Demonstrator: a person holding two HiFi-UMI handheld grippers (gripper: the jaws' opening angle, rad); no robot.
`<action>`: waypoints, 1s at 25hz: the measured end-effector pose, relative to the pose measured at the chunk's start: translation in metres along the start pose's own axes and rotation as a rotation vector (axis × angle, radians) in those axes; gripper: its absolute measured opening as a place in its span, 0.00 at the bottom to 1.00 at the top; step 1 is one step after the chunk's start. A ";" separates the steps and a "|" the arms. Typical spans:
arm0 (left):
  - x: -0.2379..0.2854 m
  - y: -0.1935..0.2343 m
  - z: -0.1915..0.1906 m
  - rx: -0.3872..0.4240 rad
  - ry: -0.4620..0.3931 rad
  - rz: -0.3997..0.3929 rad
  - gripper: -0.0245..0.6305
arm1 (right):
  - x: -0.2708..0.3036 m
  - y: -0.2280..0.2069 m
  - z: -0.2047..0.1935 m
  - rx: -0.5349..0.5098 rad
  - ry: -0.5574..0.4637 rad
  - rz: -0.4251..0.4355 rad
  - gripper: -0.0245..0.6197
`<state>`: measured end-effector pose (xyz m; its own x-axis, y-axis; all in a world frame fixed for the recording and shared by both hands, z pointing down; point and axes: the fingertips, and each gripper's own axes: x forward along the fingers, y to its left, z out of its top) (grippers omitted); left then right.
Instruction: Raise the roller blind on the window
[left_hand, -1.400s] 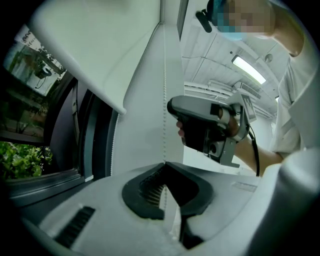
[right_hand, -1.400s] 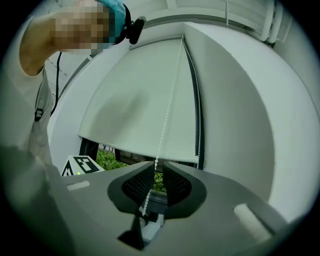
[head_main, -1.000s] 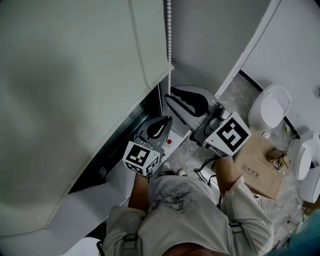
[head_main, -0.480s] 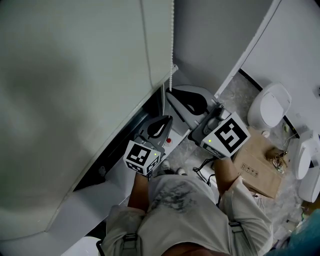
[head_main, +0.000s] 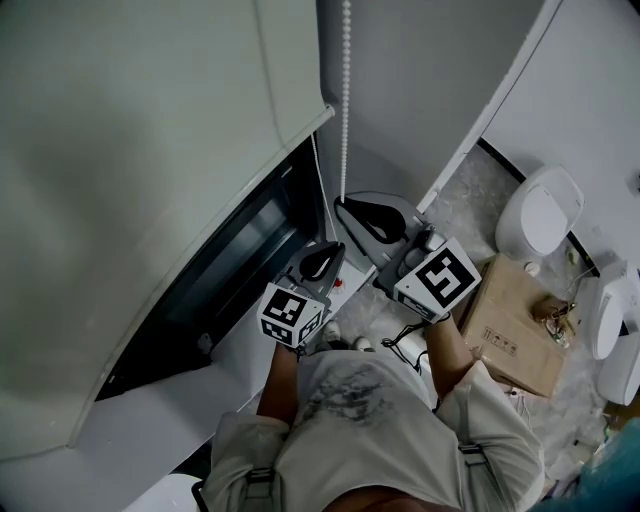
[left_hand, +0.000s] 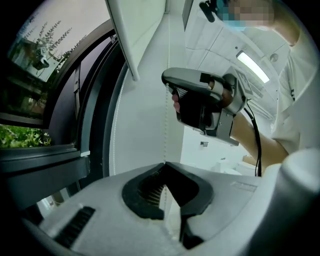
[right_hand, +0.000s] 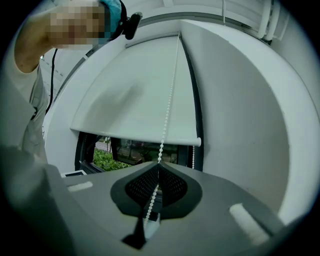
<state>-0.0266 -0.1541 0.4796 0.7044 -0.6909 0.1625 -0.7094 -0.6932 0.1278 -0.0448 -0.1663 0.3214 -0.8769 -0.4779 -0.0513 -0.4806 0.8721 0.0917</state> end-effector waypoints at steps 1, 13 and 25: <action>0.001 -0.001 -0.003 0.000 0.006 0.000 0.05 | -0.001 0.001 -0.003 -0.004 0.006 -0.002 0.05; 0.000 -0.004 -0.063 -0.116 0.101 -0.032 0.05 | -0.006 0.013 -0.060 0.031 0.099 -0.008 0.05; -0.006 -0.009 -0.111 -0.135 0.177 -0.025 0.05 | -0.014 0.025 -0.103 0.065 0.157 -0.018 0.05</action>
<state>-0.0272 -0.1211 0.5865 0.7153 -0.6186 0.3251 -0.6966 -0.6677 0.2624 -0.0445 -0.1480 0.4264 -0.8600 -0.4997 0.1037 -0.4997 0.8658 0.0278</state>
